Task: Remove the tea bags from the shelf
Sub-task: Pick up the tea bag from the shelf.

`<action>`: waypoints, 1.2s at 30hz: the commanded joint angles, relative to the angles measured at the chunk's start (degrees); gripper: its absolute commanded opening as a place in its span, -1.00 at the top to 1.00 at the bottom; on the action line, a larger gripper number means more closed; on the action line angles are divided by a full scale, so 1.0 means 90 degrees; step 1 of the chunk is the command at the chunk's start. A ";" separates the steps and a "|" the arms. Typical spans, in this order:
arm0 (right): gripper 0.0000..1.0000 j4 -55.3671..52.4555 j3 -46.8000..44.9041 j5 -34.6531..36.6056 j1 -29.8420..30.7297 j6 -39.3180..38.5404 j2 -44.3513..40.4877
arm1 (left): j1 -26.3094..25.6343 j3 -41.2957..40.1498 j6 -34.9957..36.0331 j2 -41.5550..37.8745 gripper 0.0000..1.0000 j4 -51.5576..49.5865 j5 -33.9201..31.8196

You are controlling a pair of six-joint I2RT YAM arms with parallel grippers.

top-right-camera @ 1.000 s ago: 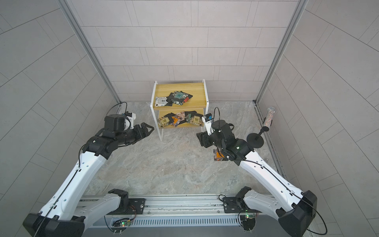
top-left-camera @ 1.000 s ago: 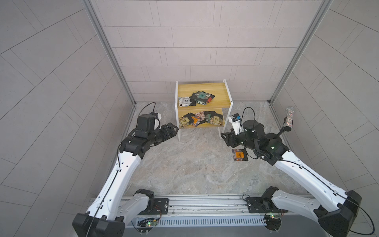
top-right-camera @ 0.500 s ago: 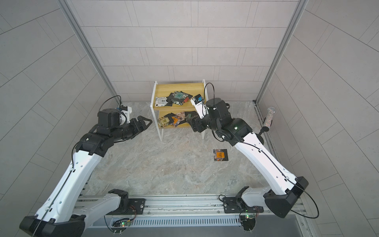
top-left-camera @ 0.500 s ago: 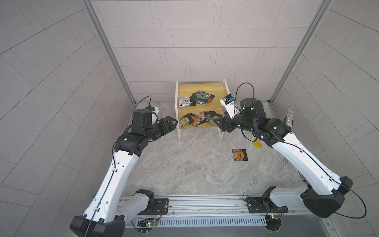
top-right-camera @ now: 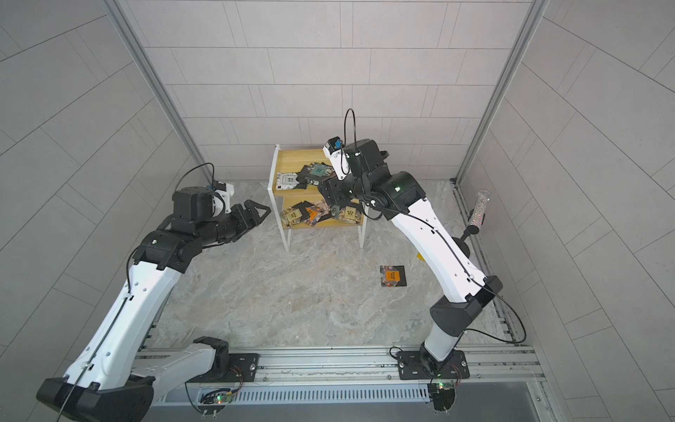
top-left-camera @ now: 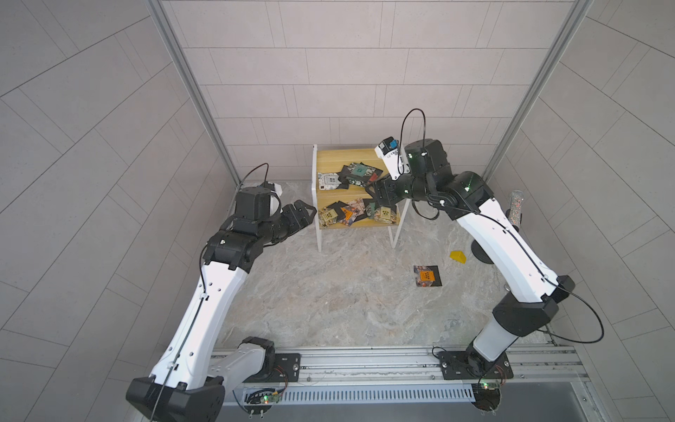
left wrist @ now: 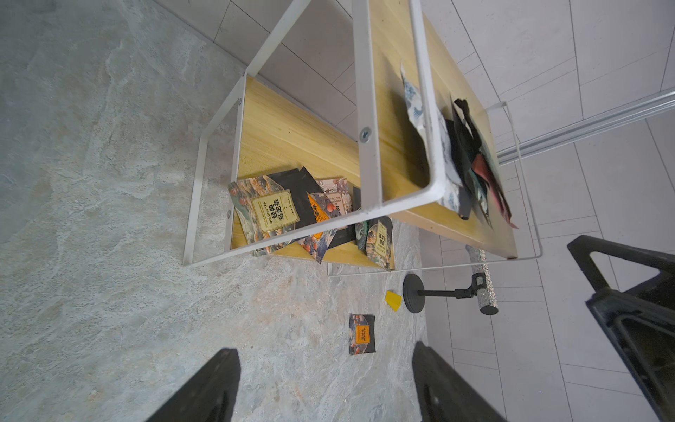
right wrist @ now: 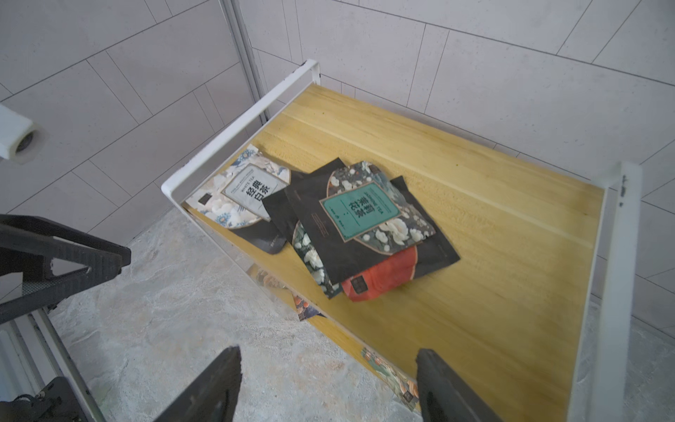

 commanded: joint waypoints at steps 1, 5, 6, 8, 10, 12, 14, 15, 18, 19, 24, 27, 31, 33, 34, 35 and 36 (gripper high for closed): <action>-0.58 -0.0453 0.0687 0.0020 0.0017 0.0028 0.0431 | -0.0030 0.0323 0.0014 0.0060 -0.58 0.0079 -0.0138; -0.58 -0.0745 0.1693 -0.0059 0.0012 0.0024 0.1147 | -0.0027 0.0551 0.0014 0.0199 -0.56 0.0130 -0.0113; -0.59 -0.0809 0.1906 -0.0067 0.0013 0.0027 0.1284 | -0.0021 0.0581 0.0016 0.0221 -0.56 0.0137 -0.0115; -0.58 -0.0860 0.2263 -0.0069 0.0021 0.0035 0.1556 | -0.0021 0.0607 0.0014 0.0252 -0.57 0.0132 -0.0083; -0.63 -0.0824 0.2469 -0.0117 0.0016 0.0048 0.1736 | -0.0023 0.0584 0.0020 0.0260 -0.57 0.0109 -0.0044; -0.67 -0.0725 0.2564 -0.0133 0.0014 0.0074 0.1863 | -0.0026 0.0551 0.0014 0.0252 -0.57 0.0072 -0.0042; -0.68 -0.0629 0.2658 -0.0138 0.0021 0.0084 0.1990 | -0.0021 0.0505 0.0014 0.0234 -0.57 0.0039 -0.0032; -0.68 -0.0609 0.2712 -0.0138 0.0015 0.0073 0.2058 | -0.0025 0.0486 0.0014 0.0234 -0.57 0.0034 -0.0022; -0.69 -0.0587 0.2941 -0.0096 0.0016 0.0004 0.2263 | -0.0019 0.0465 0.0014 0.0217 -0.57 0.0001 0.0004; -0.71 -0.0573 0.3005 -0.0036 0.0026 -0.0019 0.2327 | -0.0012 0.0465 0.0021 0.0220 -0.57 -0.0028 0.0010; -0.73 -0.0535 0.3136 0.0178 0.0027 -0.0172 0.2540 | -0.0001 0.0481 0.0111 0.0236 -0.57 -0.0137 -0.0001; -0.74 -0.0518 0.3135 0.0232 0.0032 -0.0244 0.2622 | -0.0002 0.0451 0.0129 0.0267 -0.57 -0.0148 0.0015; -0.78 -0.0567 0.3118 0.0286 0.0040 -0.0368 0.2686 | -0.0001 0.0422 0.0136 0.0299 -0.57 -0.0154 0.0027; -0.78 -0.0583 0.3103 0.0289 0.0041 -0.0392 0.2693 | 0.0003 0.0412 0.0140 0.0316 -0.57 -0.0153 0.0029; -0.78 -0.0568 0.3080 0.0292 0.0041 -0.0397 0.2703 | 0.0006 0.0412 0.0140 0.0321 -0.57 -0.0156 0.0028; -0.78 -0.0569 0.3060 0.0293 0.0041 -0.0416 0.2712 | 0.0005 0.0412 0.0140 0.0340 -0.57 -0.0148 0.0037; -0.78 -0.0568 0.3044 0.0301 0.0043 -0.0430 0.2727 | 0.0004 0.0404 0.0140 0.0344 -0.57 -0.0147 0.0037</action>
